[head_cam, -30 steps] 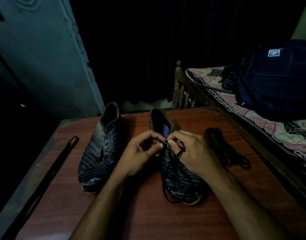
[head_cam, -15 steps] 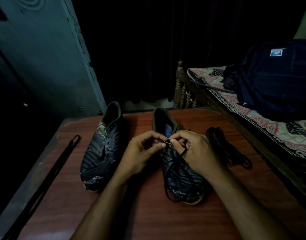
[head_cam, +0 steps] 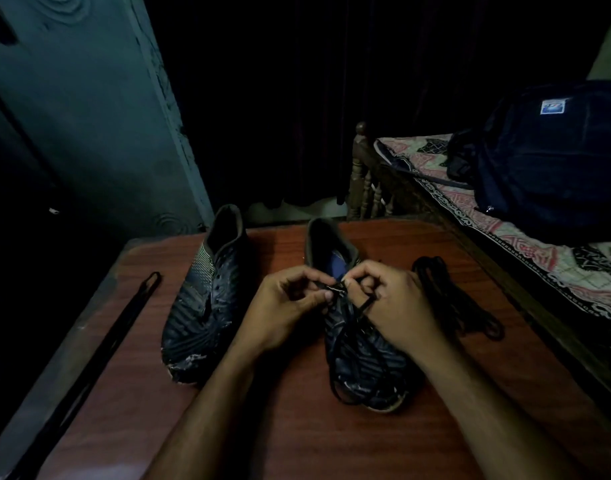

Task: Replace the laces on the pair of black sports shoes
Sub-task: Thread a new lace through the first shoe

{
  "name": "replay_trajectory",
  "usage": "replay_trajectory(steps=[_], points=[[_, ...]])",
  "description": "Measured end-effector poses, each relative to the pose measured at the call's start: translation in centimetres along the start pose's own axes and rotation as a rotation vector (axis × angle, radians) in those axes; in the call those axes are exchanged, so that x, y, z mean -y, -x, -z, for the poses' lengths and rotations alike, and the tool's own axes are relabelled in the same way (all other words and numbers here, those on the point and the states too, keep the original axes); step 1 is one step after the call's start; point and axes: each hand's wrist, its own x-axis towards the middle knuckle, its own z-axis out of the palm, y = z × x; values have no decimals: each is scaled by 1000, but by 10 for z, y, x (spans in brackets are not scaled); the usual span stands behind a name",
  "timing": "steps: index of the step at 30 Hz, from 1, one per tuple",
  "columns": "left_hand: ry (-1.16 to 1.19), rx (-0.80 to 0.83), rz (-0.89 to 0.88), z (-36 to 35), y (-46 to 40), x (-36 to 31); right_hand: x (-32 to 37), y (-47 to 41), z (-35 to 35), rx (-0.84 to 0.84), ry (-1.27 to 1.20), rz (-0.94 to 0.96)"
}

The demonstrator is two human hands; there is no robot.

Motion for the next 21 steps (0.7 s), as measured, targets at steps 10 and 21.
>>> replay_trajectory(steps=[10, 21], points=[[17, -83, -53, -4, -2, -2, 2, 1, 0, -63, -285, -134], [-175, -188, -108, -8, 0, 1, -3, -5, 7, -340, -562, -321]])
